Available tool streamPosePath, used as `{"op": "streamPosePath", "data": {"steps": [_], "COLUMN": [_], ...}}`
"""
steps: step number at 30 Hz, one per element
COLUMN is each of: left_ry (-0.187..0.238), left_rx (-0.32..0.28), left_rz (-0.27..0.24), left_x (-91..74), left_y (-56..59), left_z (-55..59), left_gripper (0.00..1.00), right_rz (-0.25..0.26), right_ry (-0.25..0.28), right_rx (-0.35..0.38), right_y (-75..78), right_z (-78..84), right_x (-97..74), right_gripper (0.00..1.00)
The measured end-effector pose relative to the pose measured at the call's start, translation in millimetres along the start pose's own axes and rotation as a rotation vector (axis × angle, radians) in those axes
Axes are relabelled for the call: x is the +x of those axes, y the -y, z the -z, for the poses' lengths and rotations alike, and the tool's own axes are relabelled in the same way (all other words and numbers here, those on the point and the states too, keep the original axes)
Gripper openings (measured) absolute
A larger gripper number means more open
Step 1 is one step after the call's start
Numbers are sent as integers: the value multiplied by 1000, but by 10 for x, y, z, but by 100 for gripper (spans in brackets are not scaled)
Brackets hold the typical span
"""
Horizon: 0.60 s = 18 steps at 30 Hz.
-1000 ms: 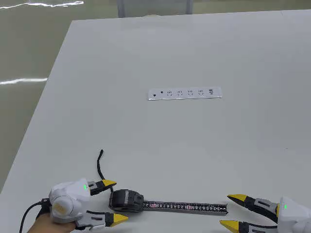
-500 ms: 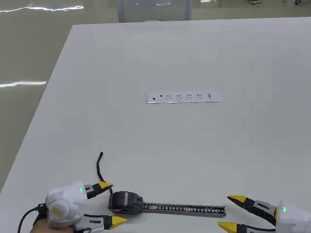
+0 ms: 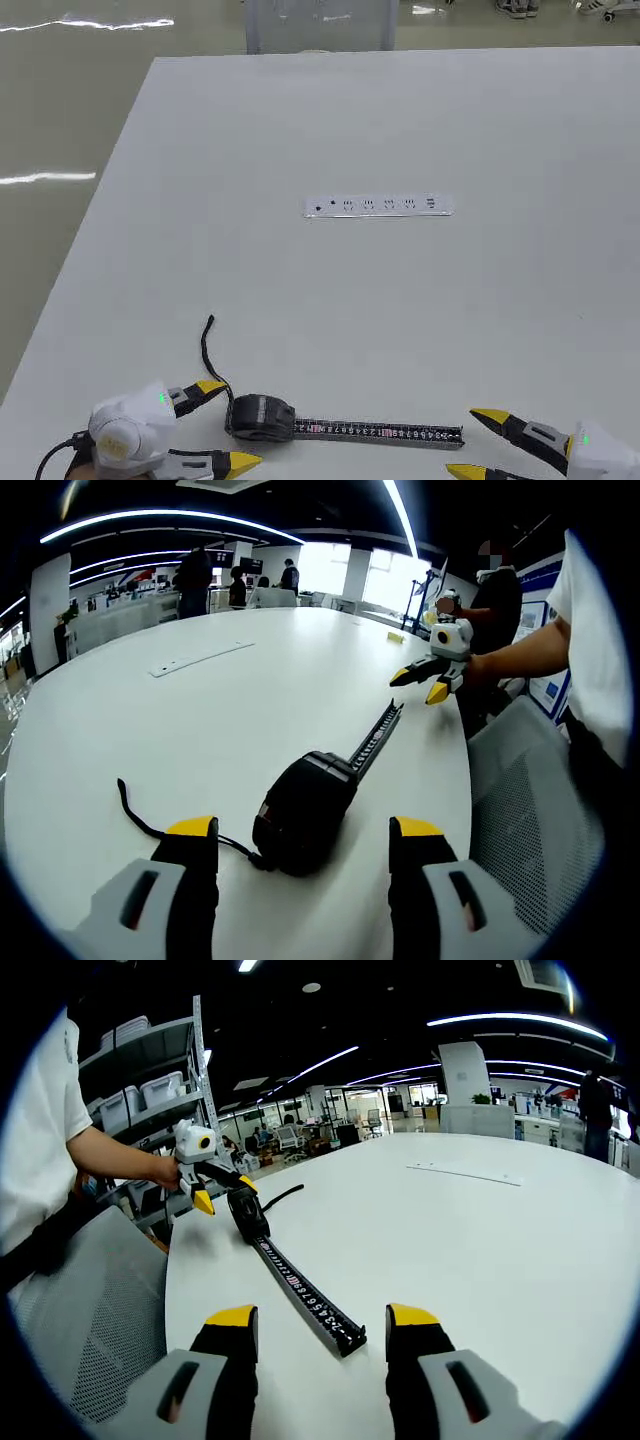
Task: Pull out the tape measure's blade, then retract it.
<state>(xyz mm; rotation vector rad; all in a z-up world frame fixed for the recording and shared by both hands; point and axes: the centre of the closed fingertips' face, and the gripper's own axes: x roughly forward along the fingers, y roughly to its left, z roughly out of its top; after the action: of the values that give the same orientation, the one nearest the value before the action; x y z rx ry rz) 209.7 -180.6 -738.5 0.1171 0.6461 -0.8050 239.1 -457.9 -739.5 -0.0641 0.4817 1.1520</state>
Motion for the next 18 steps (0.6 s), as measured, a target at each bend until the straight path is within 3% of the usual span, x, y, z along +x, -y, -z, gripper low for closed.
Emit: {"op": "streamPosePath", "data": {"steps": [9,18], "left_ry": [13,25], "left_rx": [-10,-41], "left_rz": [-12,-44], "left_x": [-75,-178], "left_y": [71,74], "left_z": [5,80], "left_gripper": [69,72], "right_rz": [20,60], "right_ry": [-7,9], "right_rx": [7,34], "right_y": [-78,-121], "right_z": [22,-23], "right_x": [-64,-152], "right_gripper": [54,57]}}
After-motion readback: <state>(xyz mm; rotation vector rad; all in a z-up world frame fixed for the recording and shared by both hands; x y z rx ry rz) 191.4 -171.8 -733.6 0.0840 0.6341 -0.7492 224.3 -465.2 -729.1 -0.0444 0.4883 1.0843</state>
